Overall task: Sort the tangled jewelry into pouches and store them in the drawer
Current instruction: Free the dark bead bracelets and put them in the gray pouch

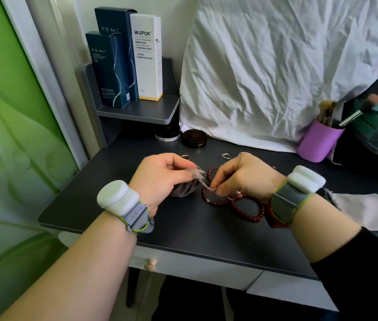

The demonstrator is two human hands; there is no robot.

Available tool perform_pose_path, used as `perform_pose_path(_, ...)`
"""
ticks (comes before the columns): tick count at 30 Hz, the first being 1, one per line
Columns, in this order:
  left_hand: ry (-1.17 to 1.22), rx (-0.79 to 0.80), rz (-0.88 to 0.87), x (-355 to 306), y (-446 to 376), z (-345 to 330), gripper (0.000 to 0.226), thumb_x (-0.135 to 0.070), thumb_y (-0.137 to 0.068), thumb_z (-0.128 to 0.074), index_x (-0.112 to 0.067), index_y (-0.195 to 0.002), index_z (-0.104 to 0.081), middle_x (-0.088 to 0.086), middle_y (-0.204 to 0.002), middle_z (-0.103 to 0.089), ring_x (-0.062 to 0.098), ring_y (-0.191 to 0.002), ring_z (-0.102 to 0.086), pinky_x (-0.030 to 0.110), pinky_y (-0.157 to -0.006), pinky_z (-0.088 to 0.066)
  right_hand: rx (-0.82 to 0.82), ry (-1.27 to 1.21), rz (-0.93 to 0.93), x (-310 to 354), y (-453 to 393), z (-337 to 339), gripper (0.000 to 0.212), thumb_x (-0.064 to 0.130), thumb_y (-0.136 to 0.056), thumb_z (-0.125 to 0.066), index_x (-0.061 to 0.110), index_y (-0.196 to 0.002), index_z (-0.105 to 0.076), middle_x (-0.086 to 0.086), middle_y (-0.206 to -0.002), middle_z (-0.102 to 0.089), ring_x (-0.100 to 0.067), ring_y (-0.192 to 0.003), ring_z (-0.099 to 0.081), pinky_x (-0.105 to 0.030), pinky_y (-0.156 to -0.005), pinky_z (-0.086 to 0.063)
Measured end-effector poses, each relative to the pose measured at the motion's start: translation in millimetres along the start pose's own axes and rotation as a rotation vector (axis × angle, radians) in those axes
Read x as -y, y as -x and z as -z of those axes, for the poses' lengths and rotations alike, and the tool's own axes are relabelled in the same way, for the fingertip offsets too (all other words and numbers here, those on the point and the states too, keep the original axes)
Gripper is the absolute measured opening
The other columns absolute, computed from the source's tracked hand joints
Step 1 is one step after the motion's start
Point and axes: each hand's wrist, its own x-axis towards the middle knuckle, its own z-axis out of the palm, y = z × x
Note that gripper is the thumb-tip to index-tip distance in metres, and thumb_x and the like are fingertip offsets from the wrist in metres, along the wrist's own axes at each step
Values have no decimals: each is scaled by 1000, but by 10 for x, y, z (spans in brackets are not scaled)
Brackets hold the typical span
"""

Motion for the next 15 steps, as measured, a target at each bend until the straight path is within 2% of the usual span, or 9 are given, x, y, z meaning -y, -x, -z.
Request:
perform_pose_path(2,-113,-40,-60,1,11,-9,22,-3,-69,-80,-23,-65,-73,-4,-73,-74,6,-71,-70,16,-66,-51,-60,-12,-1,0,-37,-51,26,-6,-65,-67,17,-70,-76,-6,-58,-64,-10,-50,-51,-22,-52,-41)
perform_pose_path(4,-239,-93,-144,-3,27,-22,22,-6,-70,-80,-25,-66,-71,-9,-68,-72,2,-65,-66,14,-62,-49,-136,-105,31,8,-79,-110,29,-5,-70,-63,21,-76,-76,-6,-71,-70,-12,-59,-56,-27,-61,-46)
perform_pose_path(6,-372,-152,-225,-8,46,-31,25,-6,-71,-78,-28,-65,-69,-14,-63,-67,-1,-59,-61,14,-59,-47,-181,-141,86,18,-113,-187,27,1,-76,-62,26,-80,-74,0,-76,-71,-8,-61,-56,-27,-66,-49)
perform_pose_path(10,-517,-196,-364,-1,75,-44,27,-3,-72,-71,-29,-69,-65,-15,-65,-61,1,-61,-56,11,-58,-42,-196,-53,155,29,-174,-299,16,15,-86,-62,28,-87,-72,11,-70,-67,4,-56,-54,-17,-64,-44)
perform_pose_path(13,-495,-217,-407,64,82,-48,28,1,-73,-67,-27,-75,-63,-14,-71,-60,3,-64,-57,13,-60,-45,-165,-97,143,40,-207,-324,14,16,-90,-60,24,-90,-71,4,-69,-69,-4,-59,-58,-16,-61,-44)
perform_pose_path(15,-488,-225,-429,106,74,-43,27,-1,-75,-66,-27,-81,-62,-13,-77,-59,7,-69,-58,17,-64,-47,-140,-139,135,51,-223,-341,14,15,-90,-60,22,-88,-71,2,-63,-67,-5,-52,-55,-15,-55,-44)
